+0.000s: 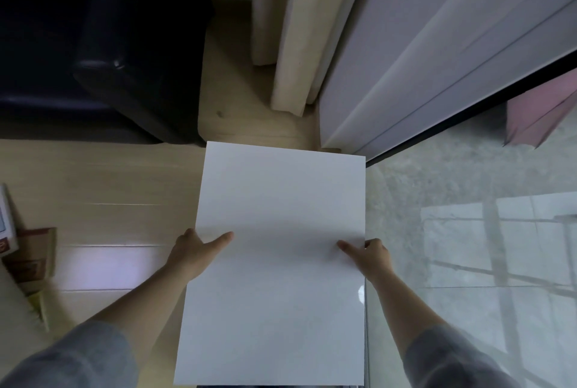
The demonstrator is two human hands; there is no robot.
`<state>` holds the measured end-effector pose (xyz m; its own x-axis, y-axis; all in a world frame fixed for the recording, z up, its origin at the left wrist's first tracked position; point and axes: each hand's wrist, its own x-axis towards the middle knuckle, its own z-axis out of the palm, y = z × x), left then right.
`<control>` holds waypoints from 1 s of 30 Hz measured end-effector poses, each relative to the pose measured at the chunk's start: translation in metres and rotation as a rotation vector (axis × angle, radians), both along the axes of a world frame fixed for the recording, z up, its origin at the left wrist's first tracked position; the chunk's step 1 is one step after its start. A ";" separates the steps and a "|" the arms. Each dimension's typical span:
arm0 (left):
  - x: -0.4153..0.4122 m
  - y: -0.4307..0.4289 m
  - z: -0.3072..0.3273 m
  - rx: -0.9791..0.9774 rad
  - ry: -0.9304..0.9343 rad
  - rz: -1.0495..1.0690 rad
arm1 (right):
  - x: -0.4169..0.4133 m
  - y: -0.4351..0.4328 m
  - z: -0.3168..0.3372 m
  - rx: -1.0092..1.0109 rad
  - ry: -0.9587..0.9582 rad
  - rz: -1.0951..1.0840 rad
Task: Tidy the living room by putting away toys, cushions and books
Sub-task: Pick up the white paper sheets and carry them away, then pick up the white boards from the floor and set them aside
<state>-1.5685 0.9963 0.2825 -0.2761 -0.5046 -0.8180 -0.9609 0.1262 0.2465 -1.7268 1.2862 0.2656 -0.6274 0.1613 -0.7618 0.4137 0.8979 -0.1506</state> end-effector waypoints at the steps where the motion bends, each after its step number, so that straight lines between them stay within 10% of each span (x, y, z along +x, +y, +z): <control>1: 0.002 0.000 0.004 0.010 0.003 -0.013 | 0.006 -0.002 0.007 -0.010 0.014 -0.006; 30: 0.153 0.019 0.303 0.049 0.485 0.274 | 0.173 -0.067 0.334 -0.666 0.146 -0.033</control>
<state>-1.4155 1.0148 0.5857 -0.4906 -0.5757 -0.6541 -0.7322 -0.1345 0.6676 -1.5541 1.2197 0.5996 -0.7342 -0.2915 -0.6132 0.3728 0.5819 -0.7228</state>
